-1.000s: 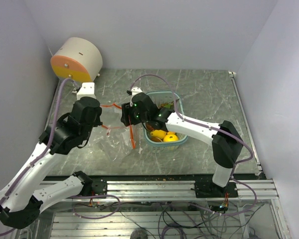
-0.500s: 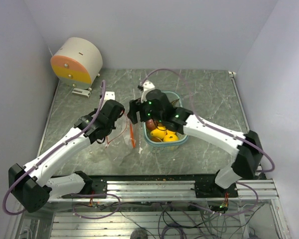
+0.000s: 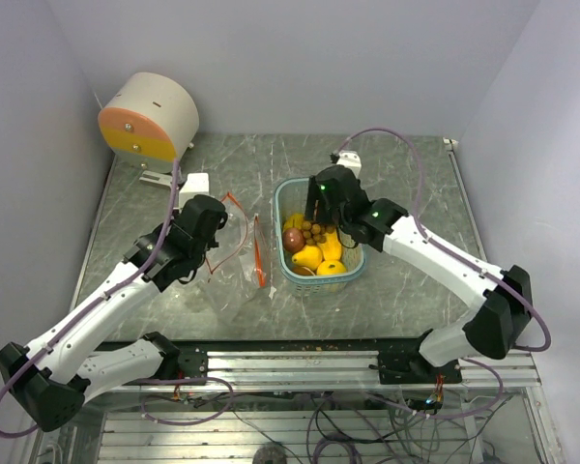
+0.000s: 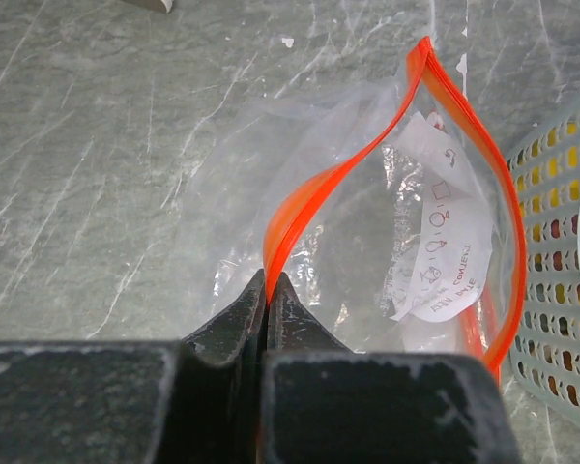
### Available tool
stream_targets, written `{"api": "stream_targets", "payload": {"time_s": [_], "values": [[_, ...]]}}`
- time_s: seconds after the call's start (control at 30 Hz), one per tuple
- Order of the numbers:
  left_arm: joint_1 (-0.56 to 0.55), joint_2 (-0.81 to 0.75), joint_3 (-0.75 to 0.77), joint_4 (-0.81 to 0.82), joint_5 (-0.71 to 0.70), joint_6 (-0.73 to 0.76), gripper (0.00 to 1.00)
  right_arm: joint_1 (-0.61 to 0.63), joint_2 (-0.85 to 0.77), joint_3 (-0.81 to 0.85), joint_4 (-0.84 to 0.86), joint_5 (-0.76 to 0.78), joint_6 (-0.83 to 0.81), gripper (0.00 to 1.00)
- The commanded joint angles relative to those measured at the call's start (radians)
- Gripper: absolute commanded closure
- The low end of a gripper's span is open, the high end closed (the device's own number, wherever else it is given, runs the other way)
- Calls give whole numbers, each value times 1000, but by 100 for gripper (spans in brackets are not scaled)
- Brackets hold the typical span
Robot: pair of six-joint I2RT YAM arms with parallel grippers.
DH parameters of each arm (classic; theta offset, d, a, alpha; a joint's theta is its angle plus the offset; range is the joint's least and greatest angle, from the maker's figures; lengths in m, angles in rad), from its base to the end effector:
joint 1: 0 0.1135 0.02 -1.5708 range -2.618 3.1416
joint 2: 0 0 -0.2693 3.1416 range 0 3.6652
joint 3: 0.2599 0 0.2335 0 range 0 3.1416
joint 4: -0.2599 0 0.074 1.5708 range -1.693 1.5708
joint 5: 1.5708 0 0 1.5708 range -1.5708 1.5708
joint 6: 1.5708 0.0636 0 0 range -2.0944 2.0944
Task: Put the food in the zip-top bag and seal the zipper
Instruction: Pick up the fake fruit from the bin.
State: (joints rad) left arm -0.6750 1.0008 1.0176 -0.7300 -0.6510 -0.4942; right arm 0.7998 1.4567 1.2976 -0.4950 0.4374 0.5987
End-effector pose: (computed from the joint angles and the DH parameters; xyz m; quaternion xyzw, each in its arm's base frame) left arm 0.1752 -0.0908 0.3225 -0.0546 0.8702 0.0251 0.4890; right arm 0.2466 0.2151 0.3245 0.0076 0.8806 0.1291 0.4558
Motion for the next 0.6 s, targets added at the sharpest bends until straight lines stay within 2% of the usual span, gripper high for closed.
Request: {"api": "stream_targets", "payload": {"time_s": [0.0, 0.27, 0.47, 0.53, 0.57], "values": [[3, -4, -17, 42, -4, 8, 93, -49, 21, -26, -35, 25, 66, 36], [3, -19, -24, 61, 3, 25, 93, -100, 118, -20, 53, 2, 70, 40], [3, -19, -27, 69, 19, 36, 93, -119, 196, -6, 60, 73, 99, 41], [3, -20, -28, 69, 21, 39, 93, -120, 208, -21, 97, 81, 103, 42], [3, -20, -28, 69, 22, 39, 93, -120, 214, -25, 112, 85, 106, 46]]}}
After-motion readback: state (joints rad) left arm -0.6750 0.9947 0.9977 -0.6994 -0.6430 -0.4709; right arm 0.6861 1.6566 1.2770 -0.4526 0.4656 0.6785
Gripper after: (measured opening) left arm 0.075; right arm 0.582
